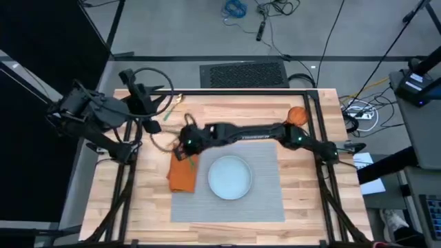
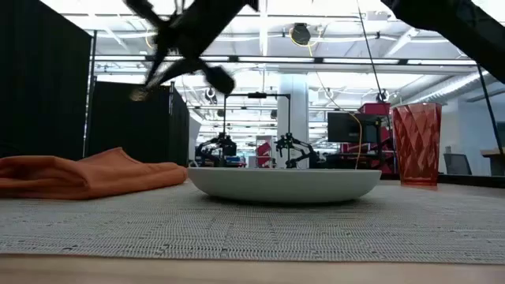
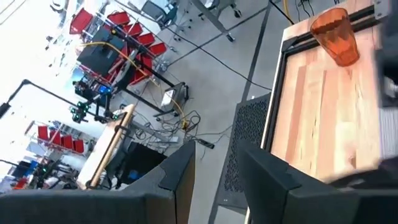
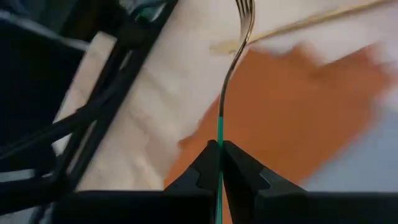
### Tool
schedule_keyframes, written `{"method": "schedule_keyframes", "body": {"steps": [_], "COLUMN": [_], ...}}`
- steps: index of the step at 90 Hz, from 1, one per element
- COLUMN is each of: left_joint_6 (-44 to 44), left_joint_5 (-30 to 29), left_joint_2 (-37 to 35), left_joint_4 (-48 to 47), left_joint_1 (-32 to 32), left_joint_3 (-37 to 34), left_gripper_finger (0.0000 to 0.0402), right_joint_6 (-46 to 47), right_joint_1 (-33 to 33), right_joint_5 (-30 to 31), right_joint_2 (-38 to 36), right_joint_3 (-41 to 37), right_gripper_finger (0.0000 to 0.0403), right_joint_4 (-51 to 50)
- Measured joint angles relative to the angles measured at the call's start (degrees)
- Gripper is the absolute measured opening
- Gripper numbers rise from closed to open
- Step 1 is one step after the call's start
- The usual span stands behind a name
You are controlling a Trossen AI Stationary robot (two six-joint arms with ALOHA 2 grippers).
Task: Set table place
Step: Put the green fork on top of the orange table napkin
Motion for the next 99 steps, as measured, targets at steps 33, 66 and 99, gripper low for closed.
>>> {"method": "schedule_keyframes", "body": {"steps": [33, 66, 99], "left_joint_6": [4.9, 7.4, 7.4], "left_joint_5": [2.7, 4.0, 4.0], "left_joint_2": [0.9, 0.8, 0.7], "left_joint_4": [1.4, 1.7, 1.6], "left_joint_1": [-1.1, -4.4, -8.6], "left_joint_3": [0.0, 0.0, 0.0], "left_gripper_finger": [0.0105, 0.0105, 0.0105], "right_joint_6": [11.7, 25.1, 34.8], "right_joint_1": [4.5, 7.5, 10.3], "right_joint_5": [13.9, 21.9, 22.5], "right_joint_2": [5.2, 5.9, 10.4], "right_joint_3": [0.0, 0.0, 0.0], "right_gripper_finger": [0.0000, 0.0000, 0.0000], "right_joint_4": [13.1, 8.2, 12.1]}}
